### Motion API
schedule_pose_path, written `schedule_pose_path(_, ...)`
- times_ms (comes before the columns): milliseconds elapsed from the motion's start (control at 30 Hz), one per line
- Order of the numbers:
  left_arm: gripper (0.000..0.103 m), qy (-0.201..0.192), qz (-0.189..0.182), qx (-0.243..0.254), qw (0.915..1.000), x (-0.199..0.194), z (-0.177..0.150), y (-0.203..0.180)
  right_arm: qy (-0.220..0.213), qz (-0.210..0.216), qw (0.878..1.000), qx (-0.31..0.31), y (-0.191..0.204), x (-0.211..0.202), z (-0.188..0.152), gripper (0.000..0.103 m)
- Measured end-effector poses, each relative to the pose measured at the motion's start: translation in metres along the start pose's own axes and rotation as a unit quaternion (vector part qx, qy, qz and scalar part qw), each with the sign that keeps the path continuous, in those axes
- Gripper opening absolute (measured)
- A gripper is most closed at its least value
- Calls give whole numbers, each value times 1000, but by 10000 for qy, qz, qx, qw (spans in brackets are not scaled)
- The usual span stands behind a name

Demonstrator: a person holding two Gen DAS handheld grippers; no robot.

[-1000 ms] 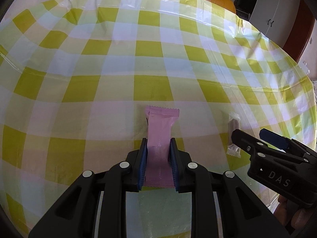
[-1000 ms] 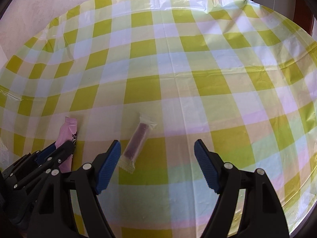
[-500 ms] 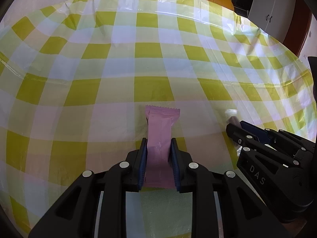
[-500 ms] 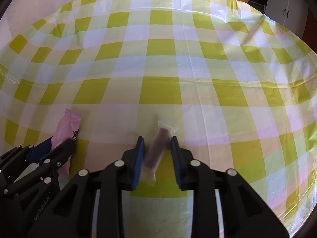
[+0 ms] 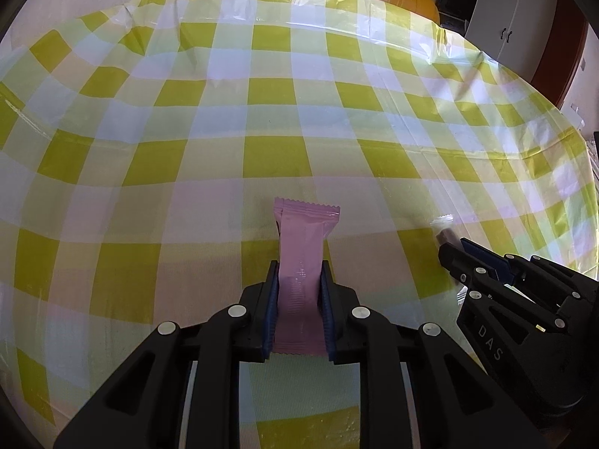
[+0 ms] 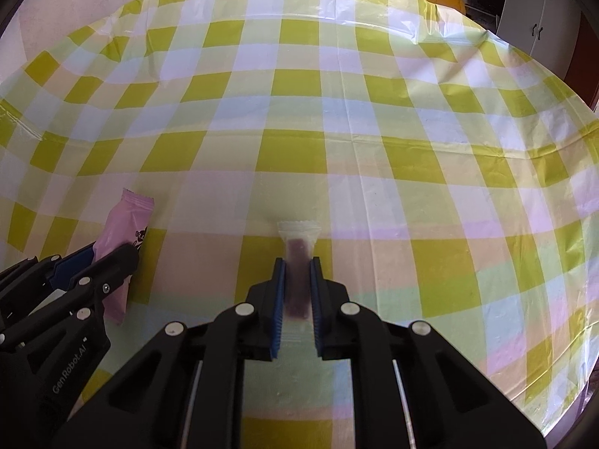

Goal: Organize snacks
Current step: 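Carry both packets to the white box and open both grippers over it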

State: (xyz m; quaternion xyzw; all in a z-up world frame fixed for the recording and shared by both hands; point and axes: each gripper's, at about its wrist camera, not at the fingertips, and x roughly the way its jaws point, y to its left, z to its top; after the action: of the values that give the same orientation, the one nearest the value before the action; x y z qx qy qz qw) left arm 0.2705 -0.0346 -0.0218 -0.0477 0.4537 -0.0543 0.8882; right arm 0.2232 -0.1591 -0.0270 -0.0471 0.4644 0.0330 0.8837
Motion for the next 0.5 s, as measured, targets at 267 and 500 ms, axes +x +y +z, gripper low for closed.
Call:
schedule_pose_path(267,19,-64,-220,-5,9997,-24,-12,-14,-65,-170,9998,61,-16,-26,-19,13)
schedule_pose_path(500,19,-50,-526,127,9985,-49,-38,-41,-61,-306,9993,187,-35,-52,-44,13)
